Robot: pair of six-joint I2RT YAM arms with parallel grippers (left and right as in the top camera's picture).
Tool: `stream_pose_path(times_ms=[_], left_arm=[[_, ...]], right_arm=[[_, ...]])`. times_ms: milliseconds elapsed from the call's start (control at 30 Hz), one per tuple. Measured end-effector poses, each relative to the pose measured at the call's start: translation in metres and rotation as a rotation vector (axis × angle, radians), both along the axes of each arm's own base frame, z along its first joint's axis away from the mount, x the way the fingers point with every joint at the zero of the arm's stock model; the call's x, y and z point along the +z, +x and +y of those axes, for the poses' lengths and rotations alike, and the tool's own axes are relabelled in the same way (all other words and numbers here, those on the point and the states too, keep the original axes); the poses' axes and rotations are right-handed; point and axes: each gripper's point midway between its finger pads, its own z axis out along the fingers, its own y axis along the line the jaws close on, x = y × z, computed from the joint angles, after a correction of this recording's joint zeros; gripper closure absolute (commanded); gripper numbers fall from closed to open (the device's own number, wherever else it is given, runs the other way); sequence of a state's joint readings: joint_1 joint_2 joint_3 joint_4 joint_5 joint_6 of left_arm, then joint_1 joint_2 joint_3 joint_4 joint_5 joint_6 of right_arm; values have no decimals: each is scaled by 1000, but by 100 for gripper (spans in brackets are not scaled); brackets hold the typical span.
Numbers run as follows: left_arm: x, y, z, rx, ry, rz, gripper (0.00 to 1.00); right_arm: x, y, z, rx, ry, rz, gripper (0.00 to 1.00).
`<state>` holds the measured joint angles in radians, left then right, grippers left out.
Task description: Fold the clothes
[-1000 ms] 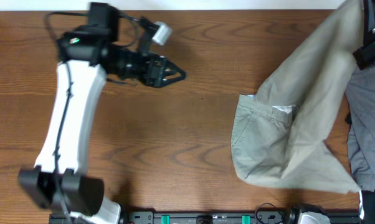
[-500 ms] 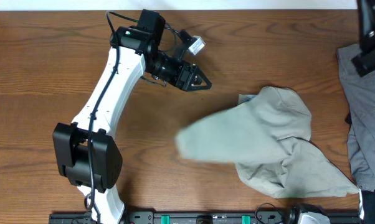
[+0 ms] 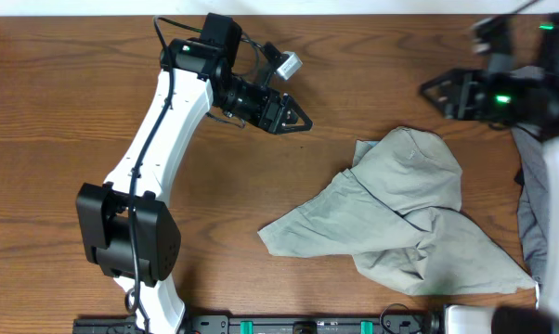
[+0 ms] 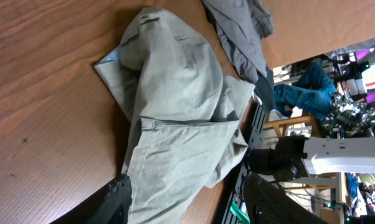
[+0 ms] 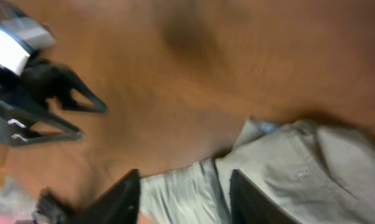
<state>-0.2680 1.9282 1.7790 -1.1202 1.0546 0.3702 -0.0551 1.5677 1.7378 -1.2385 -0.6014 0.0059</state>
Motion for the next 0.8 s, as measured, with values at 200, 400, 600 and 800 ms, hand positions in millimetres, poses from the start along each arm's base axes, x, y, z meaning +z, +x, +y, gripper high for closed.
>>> stream_pose_path(times_ms=[200,400,600,800], left_arm=[[-9,-7,9,16,64,51,40],[-10,-5,27,59,93,81,40],[3,3,47,117,86,50,40],[11,6,58,148,82,30,40]], right_arm=[[-87,5,47,205,-51,209,39],[-161,-8,78,353,-183,389,44],[-205,-31,80,445,-283,545,39],[-220,-45,69,463,-346,598,42]])
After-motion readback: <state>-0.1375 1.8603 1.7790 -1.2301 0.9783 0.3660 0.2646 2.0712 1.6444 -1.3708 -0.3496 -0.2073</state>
